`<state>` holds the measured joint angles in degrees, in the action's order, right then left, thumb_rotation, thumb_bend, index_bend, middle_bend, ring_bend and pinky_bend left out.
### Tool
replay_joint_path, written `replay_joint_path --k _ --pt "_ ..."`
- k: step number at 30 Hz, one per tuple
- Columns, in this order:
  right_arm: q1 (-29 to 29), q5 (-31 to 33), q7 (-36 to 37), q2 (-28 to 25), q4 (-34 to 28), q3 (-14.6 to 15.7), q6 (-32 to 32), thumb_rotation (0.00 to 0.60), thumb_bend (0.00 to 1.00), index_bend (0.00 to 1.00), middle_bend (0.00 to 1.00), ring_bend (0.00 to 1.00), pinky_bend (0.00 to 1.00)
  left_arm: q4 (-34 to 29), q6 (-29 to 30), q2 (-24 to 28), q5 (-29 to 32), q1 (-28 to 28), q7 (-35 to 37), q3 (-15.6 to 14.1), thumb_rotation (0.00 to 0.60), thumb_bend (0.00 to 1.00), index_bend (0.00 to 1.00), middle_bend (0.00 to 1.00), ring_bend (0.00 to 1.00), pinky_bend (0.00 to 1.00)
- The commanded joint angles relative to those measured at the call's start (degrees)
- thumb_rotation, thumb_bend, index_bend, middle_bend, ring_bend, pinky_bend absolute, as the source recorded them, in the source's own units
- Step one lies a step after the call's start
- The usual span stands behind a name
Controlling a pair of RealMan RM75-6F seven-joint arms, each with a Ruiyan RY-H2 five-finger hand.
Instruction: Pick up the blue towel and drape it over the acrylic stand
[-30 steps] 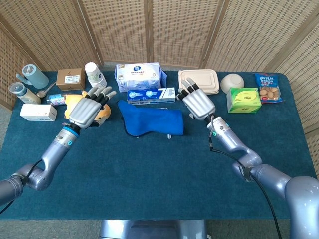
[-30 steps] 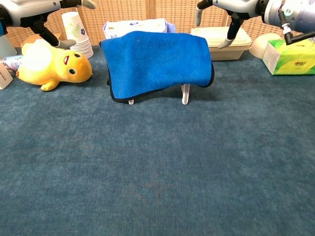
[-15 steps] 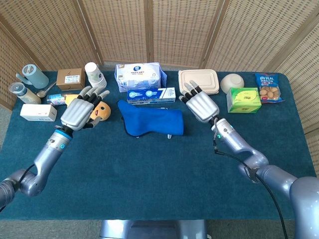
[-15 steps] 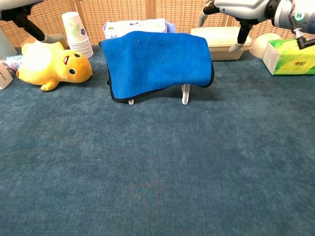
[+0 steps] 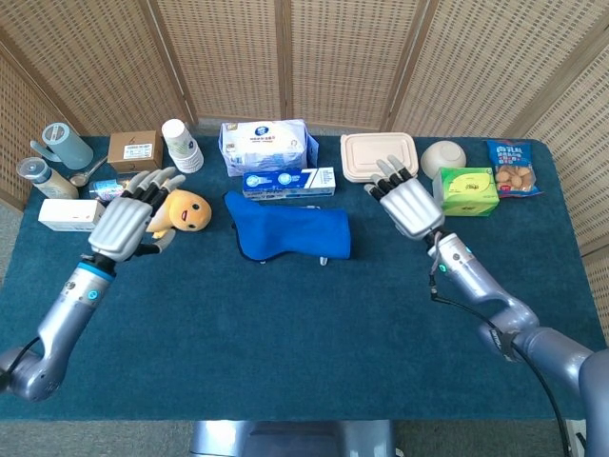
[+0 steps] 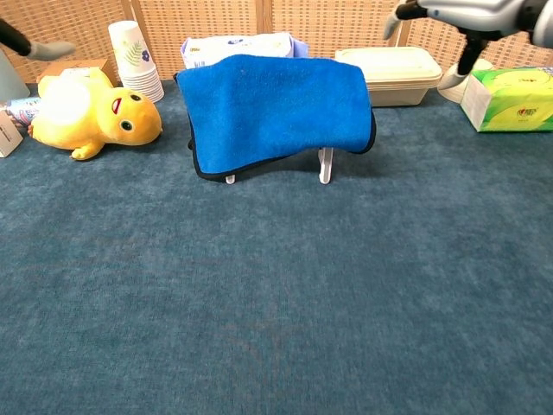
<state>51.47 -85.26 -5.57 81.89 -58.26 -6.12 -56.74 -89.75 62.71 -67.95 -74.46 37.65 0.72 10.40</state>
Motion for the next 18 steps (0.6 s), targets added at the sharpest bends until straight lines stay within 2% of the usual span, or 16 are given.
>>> replay_joint_path --k 1,7,12,18 --pt "-0.89 -0.32 -0.18 -0.91 -0.73 0.55 -0.58 0.6 0.0 0.22 0.21 0.0 0.05 -1.49 1.02 1.13 -0.2 -1.17 -0.02 -0.46 0.6 0.49 0.0 0.0 0.0 0.0" --pt "-2.72 -0.83 -0.75 -2.94 -2.59 1.36 -1.91 0.6 0.0 0.23 0.21 0.0 0.05 -4.06 3.25 2.86 -0.27 -3.35 1.25 -0.45 0.6 0.49 0.0 0.0 0.0 0.0" --pt "-5.42 0.2 0.44 -4.52 -5.71 0.34 -5.72 0.6 0.0 0.27 0.21 0.03 0.06 -6.57 5.64 4.4 -0.19 -6.05 2.84 -0.91 0.6 0.49 0.0 0.0 0.0 0.0" --pt "-9.8 2.26 3.6 -5.77 -9.8 -1.42 -11.72 0.6 0.01 0.31 0.22 0.08 0.08 -9.48 10.4 5.53 -1.02 -10.63 3.31 -2.58 0.6 0.49 0.12 0.01 0.0 0.0"
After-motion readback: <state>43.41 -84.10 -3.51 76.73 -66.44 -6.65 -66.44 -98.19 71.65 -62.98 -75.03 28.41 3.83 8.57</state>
